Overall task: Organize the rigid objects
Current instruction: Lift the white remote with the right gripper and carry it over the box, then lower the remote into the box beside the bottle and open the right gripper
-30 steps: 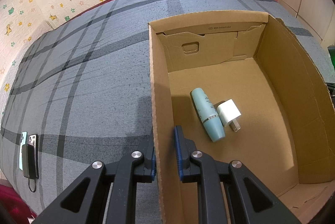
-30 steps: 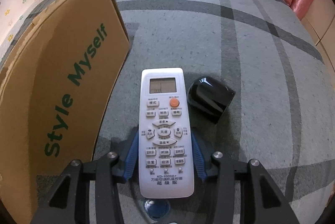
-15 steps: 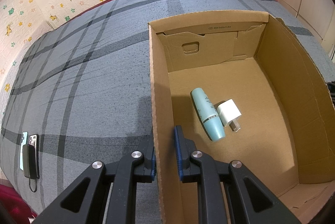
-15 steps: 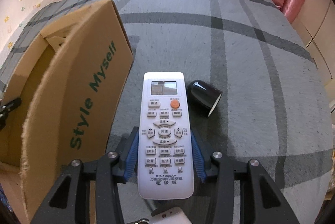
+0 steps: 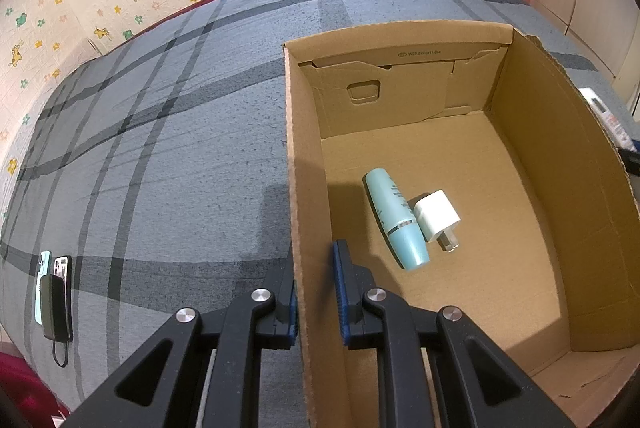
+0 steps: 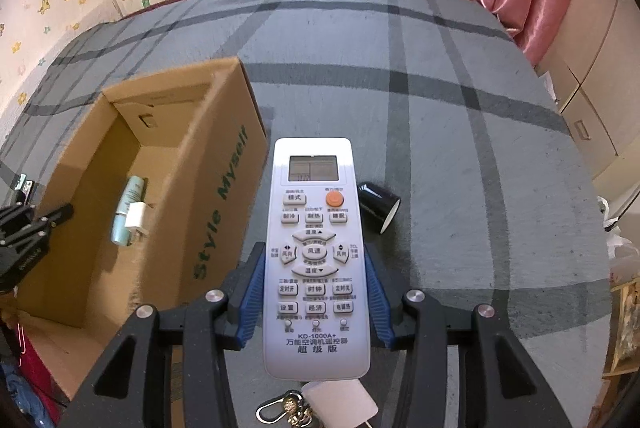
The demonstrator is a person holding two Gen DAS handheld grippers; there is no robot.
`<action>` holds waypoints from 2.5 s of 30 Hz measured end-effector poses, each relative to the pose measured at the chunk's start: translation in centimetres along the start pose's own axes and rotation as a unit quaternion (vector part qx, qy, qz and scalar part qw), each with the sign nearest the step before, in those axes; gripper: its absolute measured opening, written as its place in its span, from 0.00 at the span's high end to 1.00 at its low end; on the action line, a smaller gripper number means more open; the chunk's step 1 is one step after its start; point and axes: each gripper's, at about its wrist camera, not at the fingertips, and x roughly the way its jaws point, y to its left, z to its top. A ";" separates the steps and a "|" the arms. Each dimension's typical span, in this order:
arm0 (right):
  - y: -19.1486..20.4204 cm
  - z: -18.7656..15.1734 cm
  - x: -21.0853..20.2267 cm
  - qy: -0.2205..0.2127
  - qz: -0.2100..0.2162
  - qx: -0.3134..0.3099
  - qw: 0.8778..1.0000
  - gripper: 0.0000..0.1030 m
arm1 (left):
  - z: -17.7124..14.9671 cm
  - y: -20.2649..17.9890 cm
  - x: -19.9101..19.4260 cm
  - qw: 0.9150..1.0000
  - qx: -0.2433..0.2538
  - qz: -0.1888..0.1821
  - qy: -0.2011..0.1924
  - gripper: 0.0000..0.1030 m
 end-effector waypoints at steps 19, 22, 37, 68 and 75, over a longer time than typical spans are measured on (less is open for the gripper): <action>5.4 2.8 -5.0 -0.043 0.010 -0.039 0.998 0.52 | -0.1 0.2 0.0 1.000 -0.002 -0.004 -0.001 0.85; 6.6 3.1 -5.2 -0.045 0.018 -0.046 0.998 0.52 | -0.1 0.2 0.0 1.000 -0.002 -0.004 -0.001 0.85; 12.6 3.0 -2.7 -0.016 0.047 -0.076 0.996 0.52 | -0.1 0.3 0.1 1.000 -0.004 -0.006 -0.001 0.85; 17.8 -0.6 7.8 0.171 0.048 -0.070 0.982 0.52 | -0.1 0.3 0.2 1.000 -0.004 -0.004 -0.004 0.85; 17.6 -0.5 8.4 0.177 0.049 -0.071 0.980 0.52 | -0.2 0.1 0.1 1.000 -0.003 -0.003 -0.005 0.85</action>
